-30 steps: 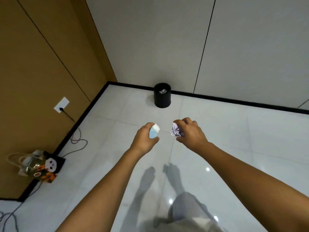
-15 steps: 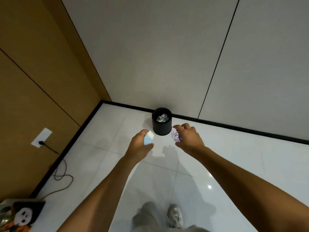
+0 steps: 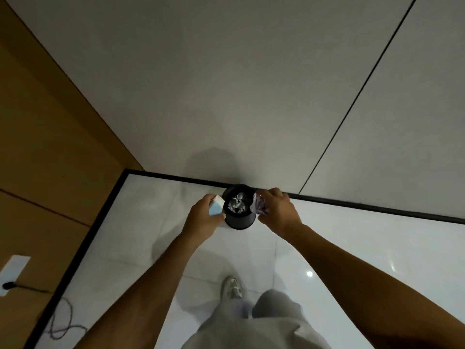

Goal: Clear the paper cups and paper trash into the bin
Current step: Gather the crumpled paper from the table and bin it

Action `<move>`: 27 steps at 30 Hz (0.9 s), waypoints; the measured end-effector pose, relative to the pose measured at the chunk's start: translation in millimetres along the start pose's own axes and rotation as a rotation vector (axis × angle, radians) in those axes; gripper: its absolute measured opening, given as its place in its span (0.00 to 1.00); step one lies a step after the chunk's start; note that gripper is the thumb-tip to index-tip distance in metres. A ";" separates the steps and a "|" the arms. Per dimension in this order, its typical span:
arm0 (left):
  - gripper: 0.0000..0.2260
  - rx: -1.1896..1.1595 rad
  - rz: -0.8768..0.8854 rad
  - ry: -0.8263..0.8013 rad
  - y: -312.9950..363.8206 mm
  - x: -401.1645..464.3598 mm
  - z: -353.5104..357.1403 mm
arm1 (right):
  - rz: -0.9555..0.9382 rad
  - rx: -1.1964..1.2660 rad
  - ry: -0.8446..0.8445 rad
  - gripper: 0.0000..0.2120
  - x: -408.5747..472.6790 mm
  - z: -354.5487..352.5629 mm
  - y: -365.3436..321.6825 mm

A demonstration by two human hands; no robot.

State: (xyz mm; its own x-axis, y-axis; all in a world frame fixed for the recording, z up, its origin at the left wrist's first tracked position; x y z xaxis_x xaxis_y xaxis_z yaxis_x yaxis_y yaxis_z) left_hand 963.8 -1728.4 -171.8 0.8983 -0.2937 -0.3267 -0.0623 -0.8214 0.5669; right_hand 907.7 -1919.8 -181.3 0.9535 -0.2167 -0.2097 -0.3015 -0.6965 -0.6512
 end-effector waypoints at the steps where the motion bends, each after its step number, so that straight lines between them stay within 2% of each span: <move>1: 0.21 -0.001 -0.004 -0.009 1.5 17.5 -0.8 | 0.023 0.005 0.000 0.30 14.9 -0.4 1.8; 8: 0.24 0.038 0.004 -0.103 14.3 125.1 18.7 | 0.113 0.034 -0.003 0.31 111.5 -7.2 29.1; 13: 0.23 0.065 -0.088 -0.123 9.4 192.4 38.9 | 0.148 0.083 -0.017 0.31 175.7 -1.5 51.6; 20: 0.23 -0.021 -0.159 -0.167 1.2 274.1 81.0 | 0.232 0.152 -0.003 0.28 239.6 22.4 87.5; 27: 0.22 -0.016 -0.222 -0.191 -50.8 341.7 163.1 | 0.365 0.236 0.072 0.29 281.0 68.0 152.5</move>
State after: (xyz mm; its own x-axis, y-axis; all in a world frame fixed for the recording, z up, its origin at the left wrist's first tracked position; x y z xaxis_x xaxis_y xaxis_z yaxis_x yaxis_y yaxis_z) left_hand 1203.1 -1866.7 -435.6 0.7907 -0.1954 -0.5802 0.1351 -0.8687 0.4766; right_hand 1129.3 -2040.4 -389.1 0.7798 -0.4723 -0.4108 -0.6033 -0.3919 -0.6946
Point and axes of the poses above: each hand's wrist, its own x-axis towards the middle knuckle, its own z-axis out of the palm, y = z × x, the point moved 9 cm from there along x, towards the middle knuckle, and after that the axes turned 13 degrees about x, right-handed, at the moved point
